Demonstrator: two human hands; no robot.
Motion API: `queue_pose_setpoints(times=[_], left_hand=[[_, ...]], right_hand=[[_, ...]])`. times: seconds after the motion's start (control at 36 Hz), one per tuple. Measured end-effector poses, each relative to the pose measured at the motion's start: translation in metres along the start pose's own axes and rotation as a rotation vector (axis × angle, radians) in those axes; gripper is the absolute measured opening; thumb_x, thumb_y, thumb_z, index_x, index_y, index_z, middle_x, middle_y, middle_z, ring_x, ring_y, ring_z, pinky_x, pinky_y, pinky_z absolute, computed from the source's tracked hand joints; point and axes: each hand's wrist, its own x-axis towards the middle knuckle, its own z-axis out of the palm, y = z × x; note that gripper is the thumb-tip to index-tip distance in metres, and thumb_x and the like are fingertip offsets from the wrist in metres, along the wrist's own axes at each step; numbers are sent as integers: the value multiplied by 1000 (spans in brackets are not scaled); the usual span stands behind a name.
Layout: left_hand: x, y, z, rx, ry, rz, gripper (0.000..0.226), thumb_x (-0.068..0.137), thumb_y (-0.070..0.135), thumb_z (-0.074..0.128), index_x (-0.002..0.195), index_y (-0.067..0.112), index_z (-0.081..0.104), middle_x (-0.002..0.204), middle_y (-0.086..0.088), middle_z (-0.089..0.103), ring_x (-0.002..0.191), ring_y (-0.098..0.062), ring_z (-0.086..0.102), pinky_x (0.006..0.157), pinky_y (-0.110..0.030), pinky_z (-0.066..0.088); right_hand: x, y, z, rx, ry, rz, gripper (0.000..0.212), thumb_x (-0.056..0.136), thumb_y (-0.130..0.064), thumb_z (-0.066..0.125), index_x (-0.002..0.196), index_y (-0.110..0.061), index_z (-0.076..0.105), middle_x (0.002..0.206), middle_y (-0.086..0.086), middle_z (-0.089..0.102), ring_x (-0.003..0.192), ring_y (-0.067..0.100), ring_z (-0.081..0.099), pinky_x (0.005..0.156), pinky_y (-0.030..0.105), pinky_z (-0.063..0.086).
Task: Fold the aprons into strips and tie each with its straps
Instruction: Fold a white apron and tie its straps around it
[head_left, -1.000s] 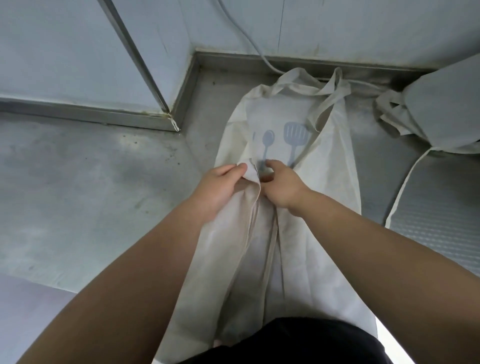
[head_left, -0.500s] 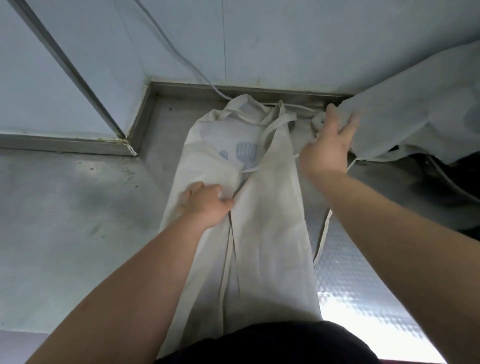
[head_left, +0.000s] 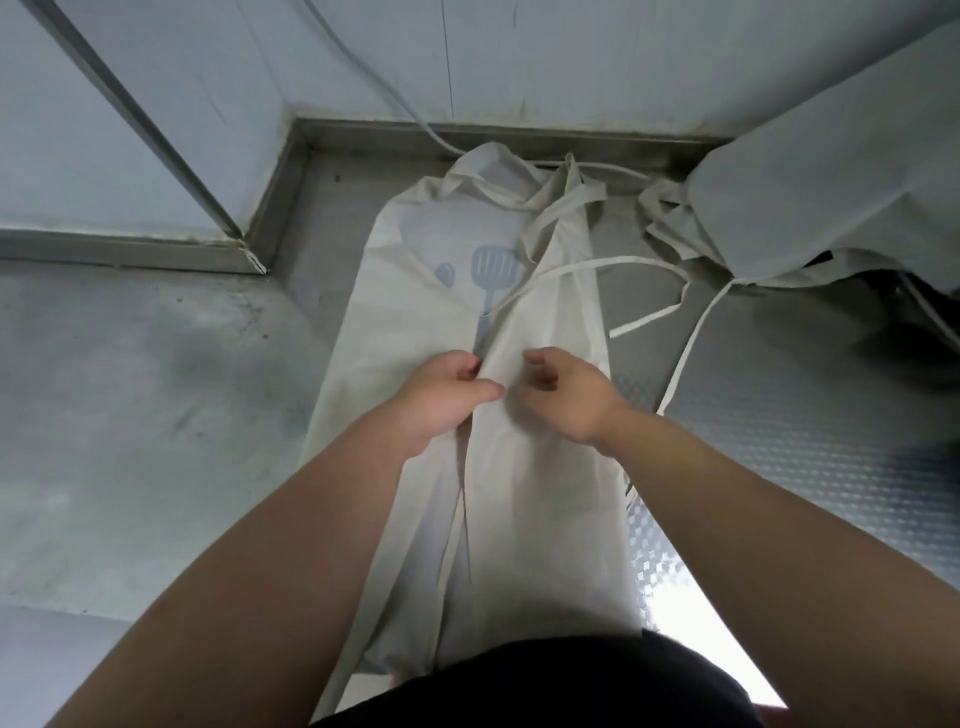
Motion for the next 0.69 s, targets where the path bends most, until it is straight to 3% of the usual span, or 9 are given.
queue_pose_setpoints(times=[0.08,0.19,0.28,0.36,0.47,0.58,0.64,0.69], left_hand=[[1,1,1,-132,-51,-6,20,86,3,60,100,17,64,105,-9,69,99,-25,65,97,-42,47],[1,11,-2,-360,-146,-99,26,90,3,57,114,13,54,92,-8,61,75,-19,62,70,-29,52],[6,15,-7,-290,-123,-129,33,88,12,61,120,14,53,76,-3,55,56,-11,52,54,-23,39],[12,19,-14,-164,-70,-104,24,87,12,63,110,17,59,68,3,45,48,-7,34,45,-19,27],[20,25,-37,-12,201,75,25,83,8,68,107,15,65,74,5,55,55,-6,44,41,-10,33],[27,40,-74,26,485,304,32,80,-2,66,111,9,65,82,10,58,66,-3,53,61,-8,44],[32,48,-94,103,684,416,37,79,1,62,115,12,63,98,3,63,87,-15,62,84,-22,50],[33,54,-116,289,842,509,46,80,5,57,125,10,58,122,-10,58,113,-25,55,100,-28,38]], right_hand=[[1,0,-1,-14,-13,7,53,92,-24,55,142,-21,38,134,2,50,122,21,48,99,28,42],[3,-2,-2,-39,-17,20,51,93,-17,50,142,-20,37,134,4,51,121,21,49,96,24,39],[4,-3,-3,-6,-17,48,54,92,-18,51,144,-21,35,126,2,53,115,21,51,90,23,41],[6,-8,-3,58,-33,90,59,94,-31,52,147,-27,27,122,1,51,105,19,51,82,21,38],[10,-19,-3,70,-47,121,70,90,-54,51,149,-32,20,150,2,34,133,23,38,101,26,35],[14,-30,7,-164,-72,159,83,81,-63,56,148,-27,22,147,6,34,133,28,36,104,34,37],[15,-31,10,-294,-66,177,87,78,-67,56,147,-26,23,146,9,35,133,30,34,105,38,37],[16,-38,15,-349,-62,192,91,76,-72,54,148,-27,22,146,10,34,136,29,29,107,38,31]])
